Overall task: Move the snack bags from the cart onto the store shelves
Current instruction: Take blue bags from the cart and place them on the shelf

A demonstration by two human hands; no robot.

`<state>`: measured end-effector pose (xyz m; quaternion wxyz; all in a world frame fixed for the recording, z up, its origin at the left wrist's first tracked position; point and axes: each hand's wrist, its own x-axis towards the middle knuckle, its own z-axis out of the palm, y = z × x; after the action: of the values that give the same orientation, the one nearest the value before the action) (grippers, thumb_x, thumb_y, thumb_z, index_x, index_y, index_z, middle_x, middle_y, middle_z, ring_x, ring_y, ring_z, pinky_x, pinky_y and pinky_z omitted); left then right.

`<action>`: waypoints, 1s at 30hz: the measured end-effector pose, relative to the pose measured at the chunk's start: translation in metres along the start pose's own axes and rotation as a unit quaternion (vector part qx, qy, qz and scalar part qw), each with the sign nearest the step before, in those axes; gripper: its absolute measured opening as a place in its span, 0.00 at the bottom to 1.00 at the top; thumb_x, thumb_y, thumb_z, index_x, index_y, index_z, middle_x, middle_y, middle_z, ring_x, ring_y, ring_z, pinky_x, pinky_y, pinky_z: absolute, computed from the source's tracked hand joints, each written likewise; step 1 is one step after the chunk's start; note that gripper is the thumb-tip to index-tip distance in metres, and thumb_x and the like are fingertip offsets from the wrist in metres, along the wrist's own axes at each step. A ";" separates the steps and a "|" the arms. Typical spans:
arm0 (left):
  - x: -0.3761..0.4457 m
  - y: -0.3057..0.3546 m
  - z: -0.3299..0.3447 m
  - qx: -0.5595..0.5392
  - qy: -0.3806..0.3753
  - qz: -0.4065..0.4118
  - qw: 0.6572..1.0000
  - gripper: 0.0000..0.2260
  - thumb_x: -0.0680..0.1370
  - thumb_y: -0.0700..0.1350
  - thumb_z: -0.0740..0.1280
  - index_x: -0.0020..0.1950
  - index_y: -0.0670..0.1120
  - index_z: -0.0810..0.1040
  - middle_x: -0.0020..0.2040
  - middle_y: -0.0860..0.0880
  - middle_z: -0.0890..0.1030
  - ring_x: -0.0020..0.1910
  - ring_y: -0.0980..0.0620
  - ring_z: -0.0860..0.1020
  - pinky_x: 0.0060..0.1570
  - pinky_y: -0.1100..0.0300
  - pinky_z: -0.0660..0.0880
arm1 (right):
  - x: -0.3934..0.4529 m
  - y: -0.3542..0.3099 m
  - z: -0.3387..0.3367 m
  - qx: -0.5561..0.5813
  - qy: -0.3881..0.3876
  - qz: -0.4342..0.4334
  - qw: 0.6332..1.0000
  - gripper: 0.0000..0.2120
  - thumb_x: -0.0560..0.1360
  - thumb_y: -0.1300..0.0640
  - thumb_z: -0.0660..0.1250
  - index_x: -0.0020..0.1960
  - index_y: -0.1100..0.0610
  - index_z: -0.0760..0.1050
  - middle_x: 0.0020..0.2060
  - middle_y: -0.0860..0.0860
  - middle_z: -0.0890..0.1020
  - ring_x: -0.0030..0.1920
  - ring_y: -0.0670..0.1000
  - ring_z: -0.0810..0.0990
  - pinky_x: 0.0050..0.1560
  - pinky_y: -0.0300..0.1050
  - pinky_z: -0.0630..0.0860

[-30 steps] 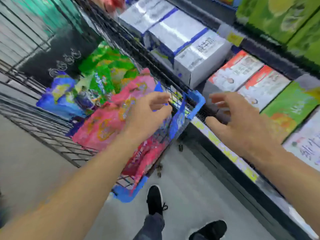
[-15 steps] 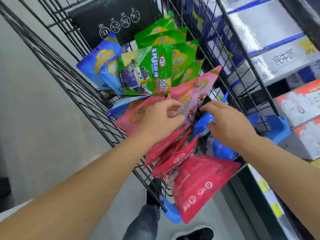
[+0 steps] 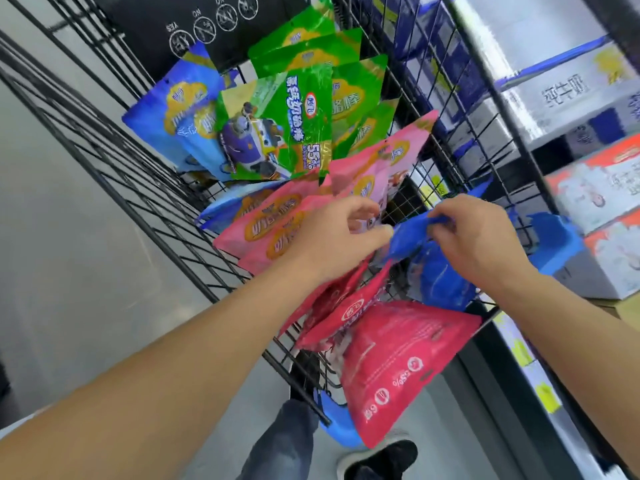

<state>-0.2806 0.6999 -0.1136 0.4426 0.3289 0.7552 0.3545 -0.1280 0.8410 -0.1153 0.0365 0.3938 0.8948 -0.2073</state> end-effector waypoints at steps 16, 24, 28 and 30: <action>-0.004 0.066 0.036 -0.236 0.062 0.045 0.969 0.09 0.81 0.44 0.64 0.42 0.50 0.80 0.39 0.54 0.82 0.43 0.54 0.80 0.49 0.46 0.78 | -0.044 -0.028 -0.084 0.266 0.311 0.033 0.912 0.29 0.72 0.63 0.66 0.72 0.57 0.63 0.64 0.49 0.67 0.34 0.44 0.73 0.41 0.35 0.71; -0.009 0.109 0.048 -0.425 0.048 0.012 0.904 0.09 0.82 0.38 0.60 0.52 0.45 0.79 0.54 0.43 0.83 0.57 0.41 0.81 0.61 0.38 0.75 | -0.063 0.048 -0.078 0.441 0.202 0.185 0.855 0.14 0.71 0.60 0.62 0.52 0.48 0.79 0.44 0.45 0.84 0.43 0.49 0.82 0.45 0.56 0.80; -0.008 0.134 0.074 -0.434 0.010 0.017 0.901 0.10 0.82 0.40 0.59 0.58 0.43 0.78 0.60 0.40 0.81 0.61 0.38 0.79 0.61 0.36 0.74 | -0.099 0.081 -0.078 0.438 0.203 0.186 0.856 0.09 0.74 0.58 0.61 0.40 0.53 0.79 0.34 0.47 0.81 0.35 0.46 0.76 0.39 0.48 0.72; -0.010 0.145 0.095 -0.419 -0.027 0.023 0.907 0.12 0.83 0.41 0.59 0.64 0.41 0.76 0.63 0.40 0.80 0.61 0.38 0.79 0.61 0.38 0.75 | -0.121 0.102 -0.081 0.438 0.233 0.207 0.843 0.09 0.74 0.56 0.62 0.38 0.53 0.78 0.30 0.46 0.79 0.33 0.46 0.73 0.39 0.49 0.71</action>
<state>-0.1650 0.7922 -0.0232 0.5517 0.1406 0.5172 0.6391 0.0366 0.8517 -0.0488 -0.3072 0.5814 0.5907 -0.4676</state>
